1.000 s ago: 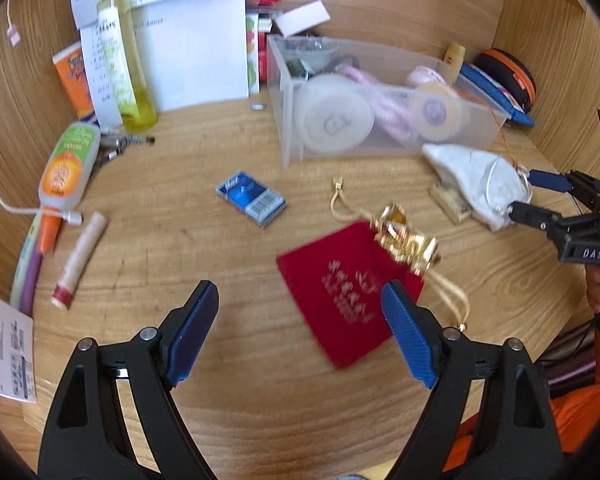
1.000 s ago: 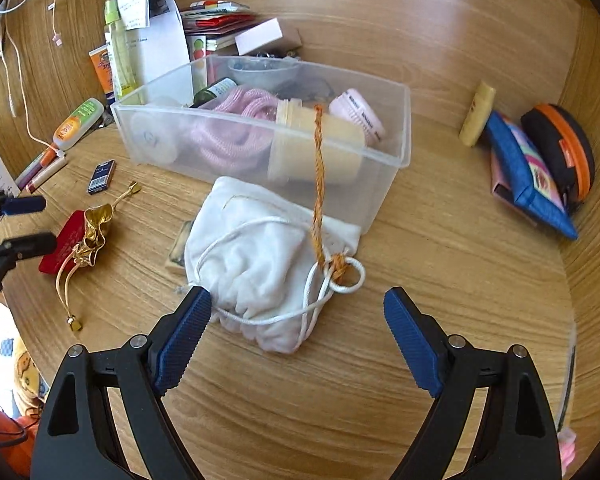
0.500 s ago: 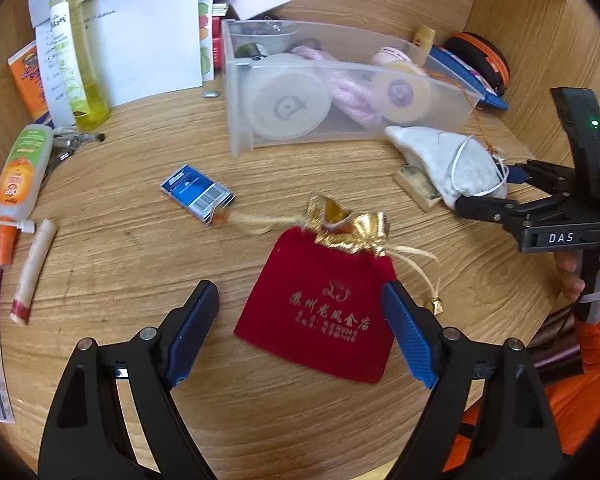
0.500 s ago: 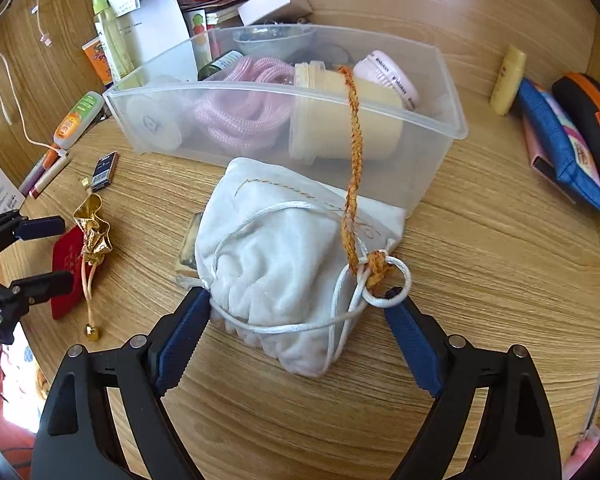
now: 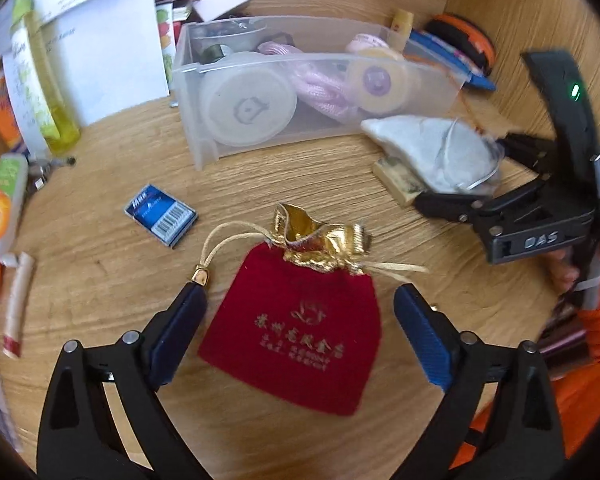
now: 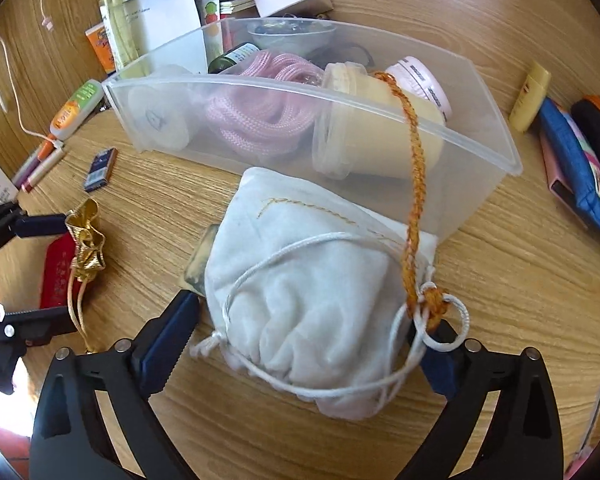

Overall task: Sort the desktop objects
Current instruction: 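Grasp the red velvet pouch with the left tool while the right tool grasps the white drawstring pouch, then lower the red pouch and white pouch into the clear box and release both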

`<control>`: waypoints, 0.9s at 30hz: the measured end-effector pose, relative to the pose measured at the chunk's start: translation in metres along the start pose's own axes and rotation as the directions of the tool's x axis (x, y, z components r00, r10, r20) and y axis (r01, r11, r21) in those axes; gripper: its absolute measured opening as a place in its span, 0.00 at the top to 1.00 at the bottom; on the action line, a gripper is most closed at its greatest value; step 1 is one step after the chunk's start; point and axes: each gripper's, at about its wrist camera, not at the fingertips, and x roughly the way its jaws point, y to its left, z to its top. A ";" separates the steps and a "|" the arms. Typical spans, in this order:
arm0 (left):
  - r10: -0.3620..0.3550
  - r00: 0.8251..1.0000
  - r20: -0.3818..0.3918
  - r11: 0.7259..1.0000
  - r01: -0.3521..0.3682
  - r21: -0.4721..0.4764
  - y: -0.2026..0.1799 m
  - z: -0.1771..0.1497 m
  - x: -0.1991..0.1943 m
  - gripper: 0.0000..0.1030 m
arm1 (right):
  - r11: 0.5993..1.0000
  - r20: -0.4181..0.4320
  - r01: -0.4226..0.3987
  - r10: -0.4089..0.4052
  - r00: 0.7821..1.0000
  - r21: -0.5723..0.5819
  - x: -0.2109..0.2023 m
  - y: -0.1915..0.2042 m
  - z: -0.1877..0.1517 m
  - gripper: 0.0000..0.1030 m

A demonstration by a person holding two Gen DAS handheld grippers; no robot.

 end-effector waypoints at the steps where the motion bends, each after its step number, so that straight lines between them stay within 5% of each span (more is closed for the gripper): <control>1: 0.023 1.000 -0.001 1.000 -0.023 0.011 -0.002 0.001 0.002 0.07 | 1.000 0.004 0.004 -0.004 1.000 -0.001 0.000 0.000 0.001 0.05; 6: 0.042 0.999 -0.002 0.999 -0.042 0.008 0.001 0.005 0.006 0.06 | 0.998 0.026 -0.040 0.038 0.999 0.056 -0.003 -0.016 0.002 0.10; 9: 0.046 0.999 0.008 0.999 -0.046 -0.001 0.004 0.006 0.007 0.10 | 0.995 0.045 -0.076 0.073 0.996 0.070 -0.009 -0.025 0.000 0.23; 11: 0.053 0.998 0.020 0.999 -0.053 -0.011 0.006 0.006 0.005 0.26 | 0.994 0.051 -0.085 0.082 0.995 0.070 -0.012 -0.029 -0.002 0.34; 17: 0.077 0.997 0.027 0.996 -0.076 -0.050 0.017 0.013 0.005 0.55 | 0.987 0.072 -0.126 0.119 0.990 0.098 -0.018 -0.035 -0.004 0.43; 20: 0.058 0.997 0.041 0.995 -0.055 -0.078 0.021 0.015 0.002 0.61 | 0.983 0.094 -0.145 0.135 0.986 0.116 -0.026 -0.035 -0.006 0.56; 27: 0.061 0.992 0.110 0.991 -0.048 -0.123 0.024 0.020 -0.017 0.65 | 0.980 0.144 -0.174 0.159 0.977 0.093 -0.045 -0.034 -0.001 0.59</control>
